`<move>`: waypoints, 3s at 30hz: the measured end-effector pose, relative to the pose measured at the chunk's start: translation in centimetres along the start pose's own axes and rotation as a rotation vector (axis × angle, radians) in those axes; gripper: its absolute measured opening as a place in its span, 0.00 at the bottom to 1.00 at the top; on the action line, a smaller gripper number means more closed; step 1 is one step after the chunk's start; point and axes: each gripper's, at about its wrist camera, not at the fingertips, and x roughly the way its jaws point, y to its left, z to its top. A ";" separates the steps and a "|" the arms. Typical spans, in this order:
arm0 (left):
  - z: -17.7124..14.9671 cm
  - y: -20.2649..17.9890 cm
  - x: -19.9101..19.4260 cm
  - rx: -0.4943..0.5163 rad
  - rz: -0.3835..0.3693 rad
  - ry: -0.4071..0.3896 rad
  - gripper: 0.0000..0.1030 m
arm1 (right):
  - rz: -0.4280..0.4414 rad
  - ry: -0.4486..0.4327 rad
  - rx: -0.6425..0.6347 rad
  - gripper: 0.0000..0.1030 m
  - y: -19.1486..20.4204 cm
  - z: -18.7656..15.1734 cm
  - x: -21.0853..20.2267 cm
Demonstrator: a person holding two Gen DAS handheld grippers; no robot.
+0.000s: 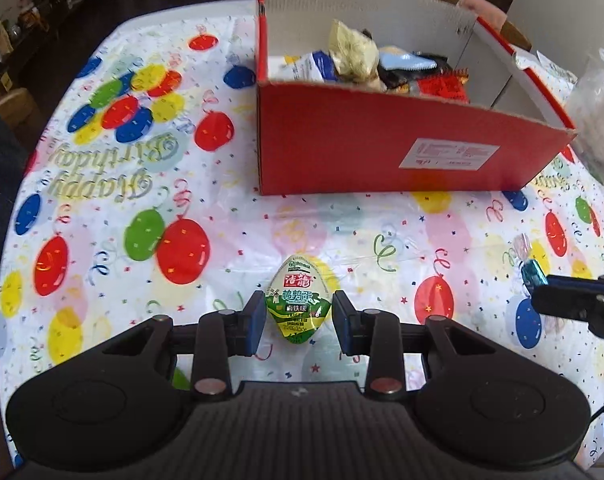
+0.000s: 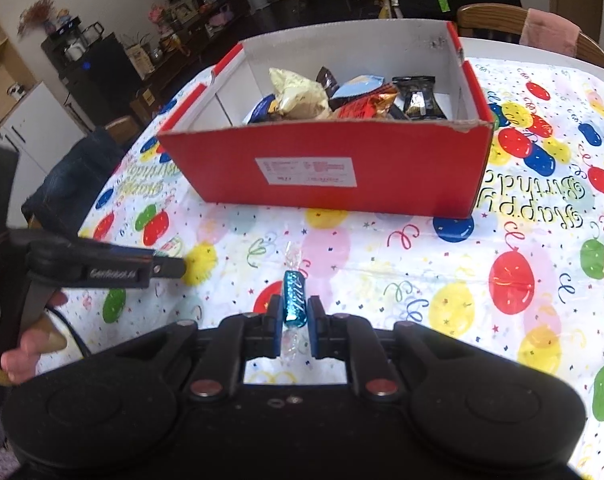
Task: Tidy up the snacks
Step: 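Carry the green candy with left tool while right tool carries blue candy into red box, then open both tools to release the candies into the box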
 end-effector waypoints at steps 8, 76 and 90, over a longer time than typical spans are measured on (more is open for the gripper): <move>0.6 0.3 -3.3 -0.033 -0.016 -0.058 0.34 | 0.005 -0.069 0.041 0.10 0.4 1.6 -2.2; 19.9 -3.9 7.6 0.104 0.091 0.072 0.34 | -0.081 0.065 0.123 0.20 -6.3 19.8 11.6; 19.4 -2.9 5.8 0.044 0.069 0.042 0.46 | -0.076 0.033 0.148 0.31 -6.5 18.8 8.7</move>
